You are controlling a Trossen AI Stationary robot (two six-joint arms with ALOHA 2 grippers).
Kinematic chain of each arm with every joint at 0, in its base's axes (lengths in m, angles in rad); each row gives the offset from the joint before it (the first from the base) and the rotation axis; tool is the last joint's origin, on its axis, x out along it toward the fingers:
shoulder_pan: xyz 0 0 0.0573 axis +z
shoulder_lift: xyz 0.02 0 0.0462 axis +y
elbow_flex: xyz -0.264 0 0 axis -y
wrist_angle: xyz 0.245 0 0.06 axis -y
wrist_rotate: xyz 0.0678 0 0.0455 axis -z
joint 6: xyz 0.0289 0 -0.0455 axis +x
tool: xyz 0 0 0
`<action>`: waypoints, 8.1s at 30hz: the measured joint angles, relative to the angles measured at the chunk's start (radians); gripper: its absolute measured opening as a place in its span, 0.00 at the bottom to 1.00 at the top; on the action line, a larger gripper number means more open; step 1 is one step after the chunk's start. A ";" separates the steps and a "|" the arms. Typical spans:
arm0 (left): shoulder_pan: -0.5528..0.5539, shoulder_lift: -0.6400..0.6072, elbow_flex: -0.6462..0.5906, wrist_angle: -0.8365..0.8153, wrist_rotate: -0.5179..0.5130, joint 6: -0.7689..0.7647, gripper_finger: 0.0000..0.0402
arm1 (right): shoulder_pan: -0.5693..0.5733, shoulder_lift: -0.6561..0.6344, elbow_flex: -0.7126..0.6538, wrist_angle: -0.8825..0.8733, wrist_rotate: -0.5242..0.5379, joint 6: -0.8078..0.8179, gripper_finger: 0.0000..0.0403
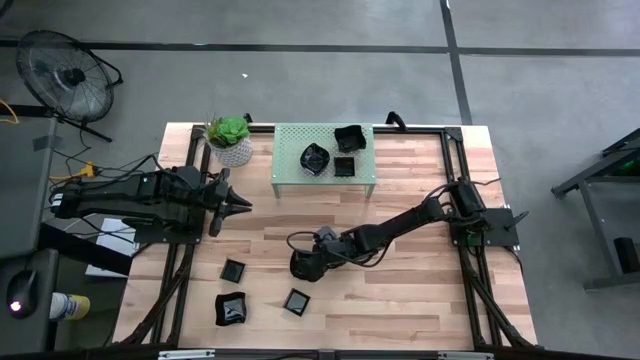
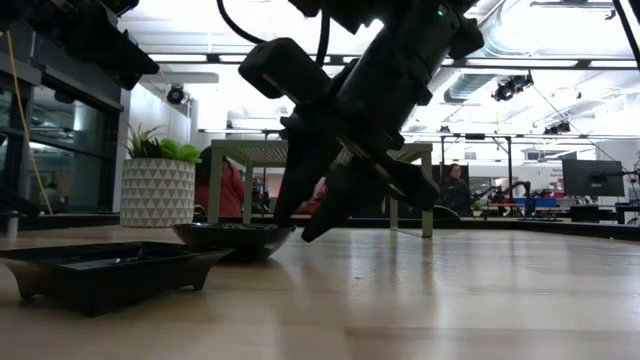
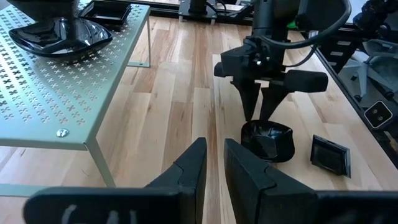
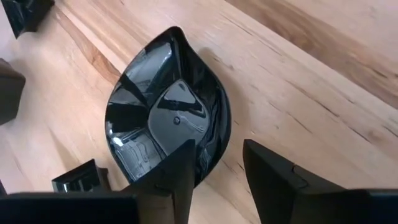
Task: Pick & Place Mini shaped plates
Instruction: Stack the leaf shaped plate on top of the leaf shaped plate on the shelf, then stack the square plate on top of the square plate on the shelf
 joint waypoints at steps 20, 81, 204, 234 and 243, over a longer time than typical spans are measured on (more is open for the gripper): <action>0.000 0.000 0.000 0.000 0.000 0.000 0.13 | 0.000 0.026 0.000 0.037 -0.002 -0.003 0.22; 0.000 0.002 0.000 0.000 -0.002 -0.016 0.13 | -0.138 -0.314 0.000 -0.054 0.297 -0.233 0.00; 0.000 0.002 0.000 -0.007 -0.008 -0.030 0.13 | -0.485 -0.342 0.016 -0.128 0.259 -0.005 0.19; 0.000 0.002 -0.001 -0.007 -0.008 -0.030 0.13 | -0.498 -0.426 0.016 -0.121 0.212 -0.147 0.43; 0.000 0.002 -0.001 -0.008 -0.009 -0.030 0.13 | -0.465 -0.508 0.017 -0.122 0.164 -0.326 0.42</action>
